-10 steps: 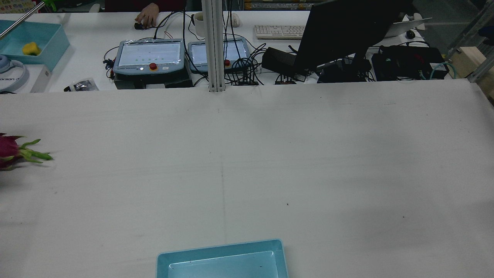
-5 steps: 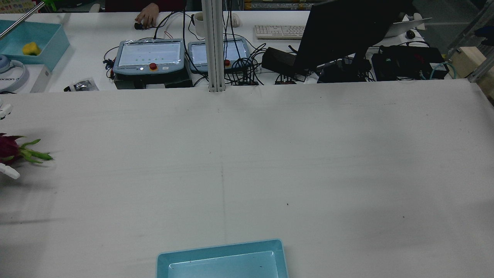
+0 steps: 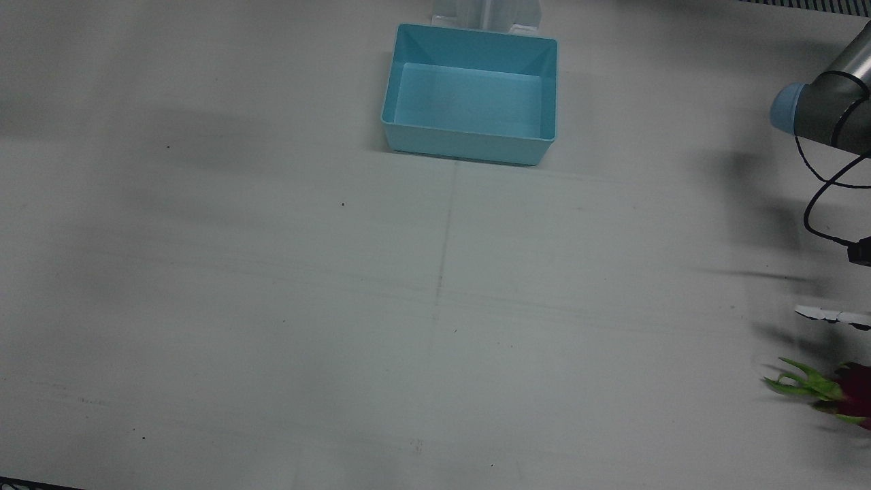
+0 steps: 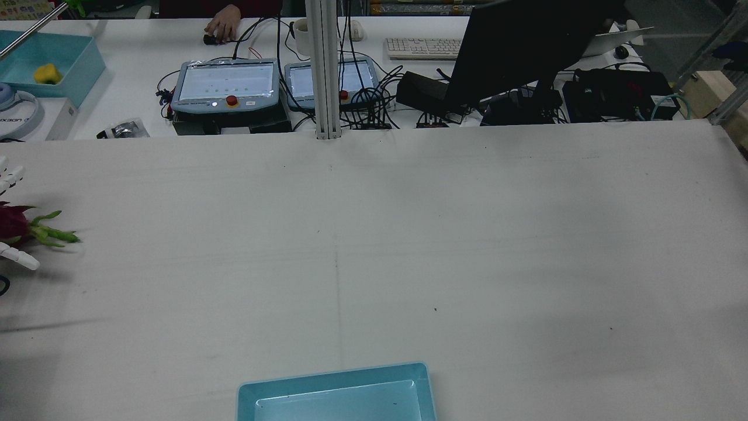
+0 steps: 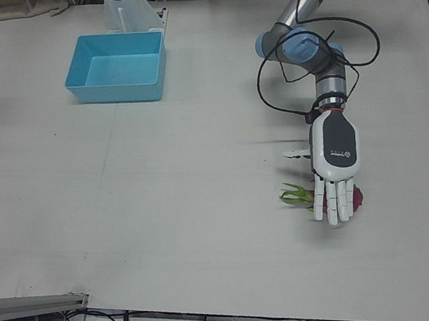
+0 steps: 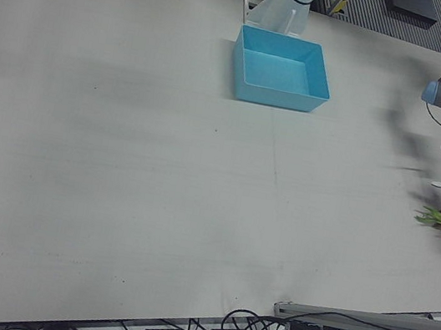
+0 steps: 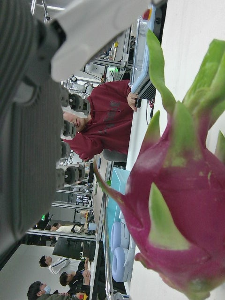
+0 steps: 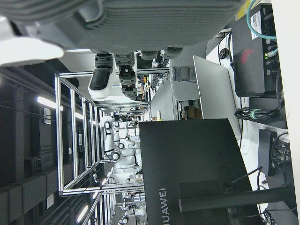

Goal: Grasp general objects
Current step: 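Move the left hand down toward the pink dragon fruit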

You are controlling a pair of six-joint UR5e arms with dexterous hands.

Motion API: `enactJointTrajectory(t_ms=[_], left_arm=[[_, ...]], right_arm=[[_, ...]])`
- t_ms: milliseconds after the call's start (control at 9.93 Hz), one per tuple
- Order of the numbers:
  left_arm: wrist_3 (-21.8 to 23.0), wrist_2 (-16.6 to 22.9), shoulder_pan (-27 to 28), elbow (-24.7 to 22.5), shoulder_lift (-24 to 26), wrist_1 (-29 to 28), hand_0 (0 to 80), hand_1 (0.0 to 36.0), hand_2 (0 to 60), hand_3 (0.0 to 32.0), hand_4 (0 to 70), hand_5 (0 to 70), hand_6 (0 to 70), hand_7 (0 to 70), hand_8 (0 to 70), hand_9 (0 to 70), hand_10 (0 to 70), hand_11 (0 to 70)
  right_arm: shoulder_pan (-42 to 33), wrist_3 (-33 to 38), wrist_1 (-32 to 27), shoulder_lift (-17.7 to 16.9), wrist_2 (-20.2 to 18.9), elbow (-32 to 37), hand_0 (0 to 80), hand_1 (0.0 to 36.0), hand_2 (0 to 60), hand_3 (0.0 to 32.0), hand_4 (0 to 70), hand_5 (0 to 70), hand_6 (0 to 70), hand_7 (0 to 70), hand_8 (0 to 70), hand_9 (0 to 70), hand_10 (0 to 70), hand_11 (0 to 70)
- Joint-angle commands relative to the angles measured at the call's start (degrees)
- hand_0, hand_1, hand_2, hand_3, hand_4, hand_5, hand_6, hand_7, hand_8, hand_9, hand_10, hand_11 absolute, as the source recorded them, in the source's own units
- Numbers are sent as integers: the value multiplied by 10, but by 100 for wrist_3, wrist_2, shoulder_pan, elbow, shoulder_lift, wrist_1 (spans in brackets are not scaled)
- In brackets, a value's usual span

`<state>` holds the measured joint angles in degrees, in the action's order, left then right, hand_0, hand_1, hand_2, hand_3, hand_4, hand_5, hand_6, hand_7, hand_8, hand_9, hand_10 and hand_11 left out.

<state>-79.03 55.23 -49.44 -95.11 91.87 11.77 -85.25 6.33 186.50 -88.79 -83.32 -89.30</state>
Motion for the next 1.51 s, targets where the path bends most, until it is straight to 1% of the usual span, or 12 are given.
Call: enactJointTrajectory(t_ms=[0,302,604,906,1007,1209,1410], left_arm=[[124,-4,-4,239,15,-8,583,179,0,0,0,0,0,35,0,0,0,0],[143,-73,4,292,32,9,563,154,0,0,0,0,0,37,17,0,0,0],[143,-127,4,353,217,115,566,158,0,0,0,0,0,54,20,0,0,0],[143,-127,-4,730,401,71,558,155,0,0,9,0,0,51,23,0,0,0],[143,-127,4,740,402,53,556,155,0,0,17,0,0,59,23,0,0,1],[134,-127,4,871,410,-69,541,146,0,0,0,0,0,55,22,0,0,3],[134,-127,4,880,419,-114,537,143,0,0,0,0,0,60,22,0,0,0]], right_arm=[[0,0,0,-7,0,0,0,0,0,0,0,0,0,0,0,0,0,0],[0,0,0,2,0,0,0,0,0,0,0,0,0,0,0,0,0,0],[0,0,0,2,0,0,0,0,0,0,0,0,0,0,0,0,0,0],[0,0,0,2,0,0,0,0,0,0,0,0,0,0,0,0,0,0],[0,0,0,-7,0,0,0,0,0,0,0,0,0,0,0,0,0,0],[0,0,0,2,0,0,0,0,0,0,0,0,0,0,0,0,0,0],[0,0,0,2,0,0,0,0,0,0,0,0,0,0,0,0,0,0]])
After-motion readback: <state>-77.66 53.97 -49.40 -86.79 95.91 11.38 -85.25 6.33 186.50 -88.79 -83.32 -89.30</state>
